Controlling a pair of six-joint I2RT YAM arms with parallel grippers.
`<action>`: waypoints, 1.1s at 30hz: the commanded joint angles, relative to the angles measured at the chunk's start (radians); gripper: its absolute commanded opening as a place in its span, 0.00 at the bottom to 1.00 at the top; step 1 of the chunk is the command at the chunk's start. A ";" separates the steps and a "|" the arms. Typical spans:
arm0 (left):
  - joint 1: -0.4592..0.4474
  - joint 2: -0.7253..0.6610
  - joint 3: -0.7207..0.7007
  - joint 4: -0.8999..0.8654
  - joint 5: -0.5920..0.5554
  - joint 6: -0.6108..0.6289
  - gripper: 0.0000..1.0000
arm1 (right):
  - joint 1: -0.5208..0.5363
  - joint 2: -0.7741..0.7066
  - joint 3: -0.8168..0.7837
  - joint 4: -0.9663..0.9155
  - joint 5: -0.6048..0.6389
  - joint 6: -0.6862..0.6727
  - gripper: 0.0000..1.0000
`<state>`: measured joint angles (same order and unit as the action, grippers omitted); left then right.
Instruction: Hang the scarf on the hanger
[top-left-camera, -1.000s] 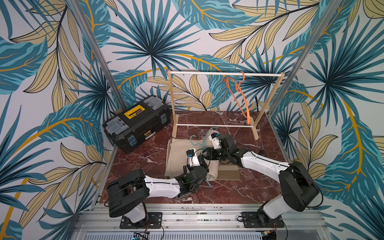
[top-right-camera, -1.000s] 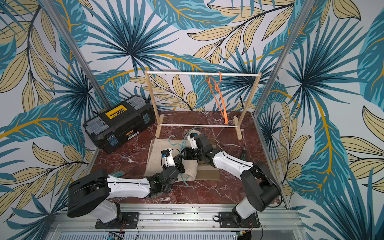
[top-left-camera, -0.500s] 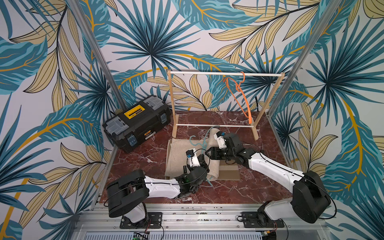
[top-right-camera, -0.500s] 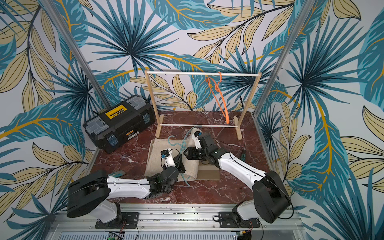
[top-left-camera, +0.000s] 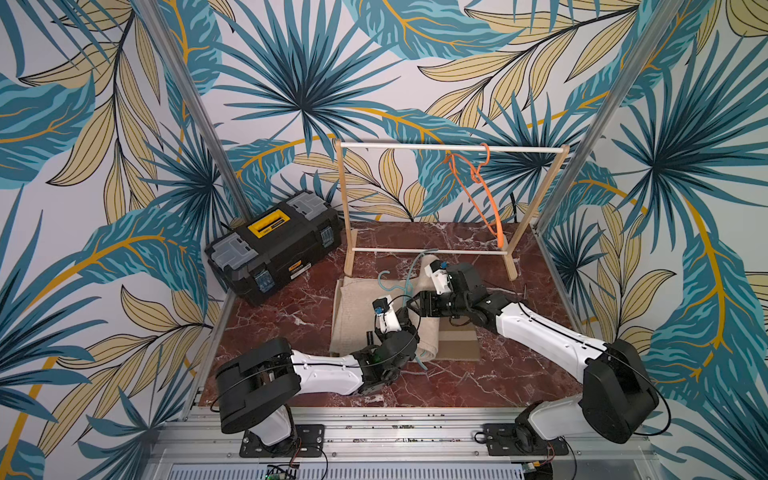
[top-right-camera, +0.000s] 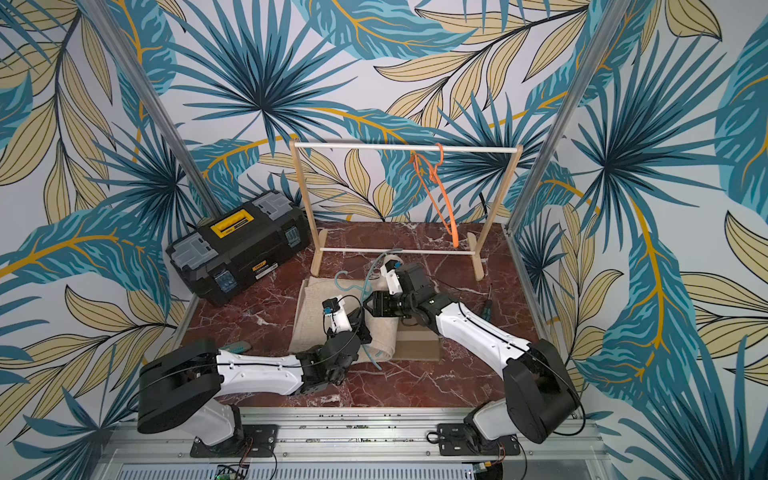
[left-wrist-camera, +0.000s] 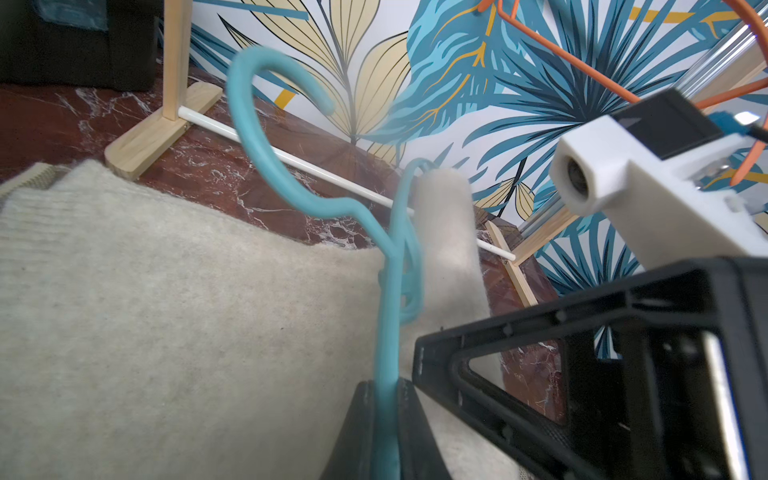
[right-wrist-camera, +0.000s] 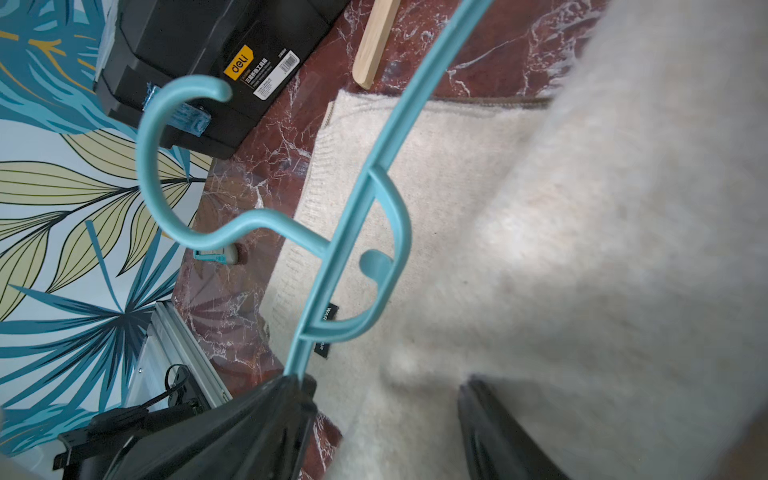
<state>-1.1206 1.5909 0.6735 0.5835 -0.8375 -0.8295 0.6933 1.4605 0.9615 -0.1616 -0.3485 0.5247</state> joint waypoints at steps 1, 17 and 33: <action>-0.006 0.012 0.045 0.035 -0.013 -0.017 0.00 | 0.009 0.101 -0.002 -0.029 -0.006 -0.016 0.61; -0.016 0.178 0.101 -0.026 0.016 -0.076 0.00 | 0.018 -0.061 -0.085 -0.154 0.153 -0.094 0.60; -0.039 0.205 0.138 -0.052 0.005 -0.060 0.00 | 0.025 0.089 -0.070 0.073 -0.021 0.003 0.36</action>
<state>-1.1522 1.7947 0.7681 0.4961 -0.8162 -0.9009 0.7124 1.5291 0.8940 -0.1291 -0.3145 0.5056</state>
